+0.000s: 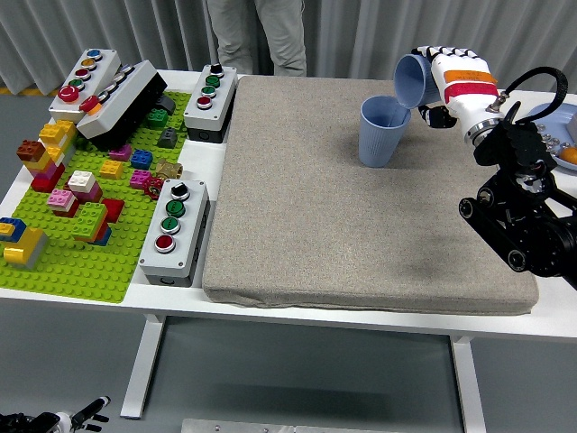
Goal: Pick cup pour cup place
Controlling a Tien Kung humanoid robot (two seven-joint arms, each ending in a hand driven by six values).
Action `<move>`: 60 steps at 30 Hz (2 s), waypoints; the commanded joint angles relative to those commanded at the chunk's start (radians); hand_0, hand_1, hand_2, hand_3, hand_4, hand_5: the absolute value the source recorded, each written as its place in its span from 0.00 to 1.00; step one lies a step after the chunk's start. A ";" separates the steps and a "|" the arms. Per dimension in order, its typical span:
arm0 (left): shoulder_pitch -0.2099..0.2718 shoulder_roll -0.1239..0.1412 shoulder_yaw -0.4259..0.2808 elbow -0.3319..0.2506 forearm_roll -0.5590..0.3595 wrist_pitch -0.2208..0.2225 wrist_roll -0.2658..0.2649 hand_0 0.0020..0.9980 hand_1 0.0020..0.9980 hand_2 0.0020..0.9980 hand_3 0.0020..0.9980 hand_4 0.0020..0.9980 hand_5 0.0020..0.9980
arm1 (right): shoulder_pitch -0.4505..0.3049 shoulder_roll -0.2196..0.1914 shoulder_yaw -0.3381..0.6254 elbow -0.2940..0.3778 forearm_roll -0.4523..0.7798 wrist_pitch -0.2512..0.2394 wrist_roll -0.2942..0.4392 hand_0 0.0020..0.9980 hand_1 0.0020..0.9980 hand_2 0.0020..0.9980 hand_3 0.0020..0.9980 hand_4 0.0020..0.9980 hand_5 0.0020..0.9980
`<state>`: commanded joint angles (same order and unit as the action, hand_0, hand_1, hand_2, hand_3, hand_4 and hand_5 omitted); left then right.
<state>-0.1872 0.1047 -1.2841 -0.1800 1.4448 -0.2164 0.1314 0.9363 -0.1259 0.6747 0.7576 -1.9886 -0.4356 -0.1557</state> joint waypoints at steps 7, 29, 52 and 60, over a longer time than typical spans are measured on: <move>0.001 0.000 -0.001 0.000 0.001 0.000 0.000 0.85 0.86 0.90 0.79 0.60 1.00 | 0.002 -0.001 -0.002 0.004 -0.007 0.000 -0.004 0.82 0.66 0.54 0.56 0.69 0.02; 0.008 -0.002 0.003 0.000 -0.003 -0.001 0.000 0.85 0.86 0.90 0.79 0.60 1.00 | -0.012 0.013 0.046 0.009 0.164 0.009 0.012 0.82 0.67 0.55 0.56 0.69 0.02; 0.016 -0.010 0.013 0.000 -0.011 0.001 -0.004 0.84 0.86 0.90 0.79 0.60 1.00 | -0.136 -0.001 0.555 0.078 1.033 0.232 0.076 0.82 0.67 0.55 0.56 0.69 0.02; 0.017 -0.018 0.010 0.000 -0.006 0.001 -0.006 0.84 0.86 0.90 0.79 0.60 1.00 | -0.232 -0.011 0.559 0.156 1.102 0.209 0.095 0.82 0.67 0.55 0.56 0.69 0.02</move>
<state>-0.1697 0.0866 -1.2739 -0.1800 1.4384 -0.2157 0.1255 0.7043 -0.1370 1.2338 0.9140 -0.8871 -0.2263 -0.0605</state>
